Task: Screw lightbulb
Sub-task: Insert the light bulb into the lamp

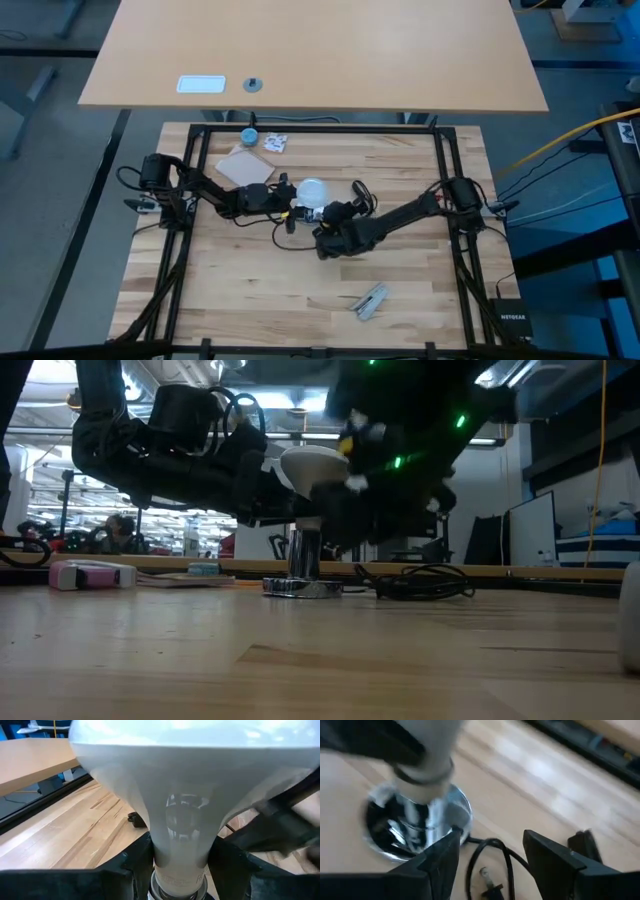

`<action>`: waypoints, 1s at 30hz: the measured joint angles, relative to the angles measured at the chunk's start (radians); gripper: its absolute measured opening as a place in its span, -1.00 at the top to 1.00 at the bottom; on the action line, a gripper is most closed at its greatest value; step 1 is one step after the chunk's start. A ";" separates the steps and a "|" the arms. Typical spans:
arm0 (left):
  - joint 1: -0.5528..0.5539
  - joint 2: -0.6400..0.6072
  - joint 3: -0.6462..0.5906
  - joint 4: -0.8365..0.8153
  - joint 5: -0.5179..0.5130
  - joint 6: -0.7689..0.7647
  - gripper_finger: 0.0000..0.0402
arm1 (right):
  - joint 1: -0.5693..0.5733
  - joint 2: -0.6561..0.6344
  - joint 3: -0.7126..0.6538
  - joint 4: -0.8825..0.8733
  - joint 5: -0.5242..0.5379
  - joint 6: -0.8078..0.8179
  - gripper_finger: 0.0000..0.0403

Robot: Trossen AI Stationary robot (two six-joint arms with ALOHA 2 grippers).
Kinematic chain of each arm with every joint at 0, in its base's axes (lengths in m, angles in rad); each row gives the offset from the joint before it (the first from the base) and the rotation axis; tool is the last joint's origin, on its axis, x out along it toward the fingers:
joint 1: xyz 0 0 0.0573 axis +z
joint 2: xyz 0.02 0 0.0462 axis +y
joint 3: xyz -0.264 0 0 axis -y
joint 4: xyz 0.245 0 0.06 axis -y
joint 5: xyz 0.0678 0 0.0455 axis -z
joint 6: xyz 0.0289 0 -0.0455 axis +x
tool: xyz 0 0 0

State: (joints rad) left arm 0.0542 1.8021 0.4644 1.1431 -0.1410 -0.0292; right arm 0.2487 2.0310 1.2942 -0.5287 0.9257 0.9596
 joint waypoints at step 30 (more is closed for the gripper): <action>-0.001 0.000 0.000 0.002 -0.001 -0.031 0.22 | 0.012 0.100 0.002 0.301 -0.098 -0.375 -0.12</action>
State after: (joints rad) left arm 0.0532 1.8023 0.4641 1.1450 -0.1422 -0.0601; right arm 0.2611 2.1311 1.2961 -0.2276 0.8280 0.5851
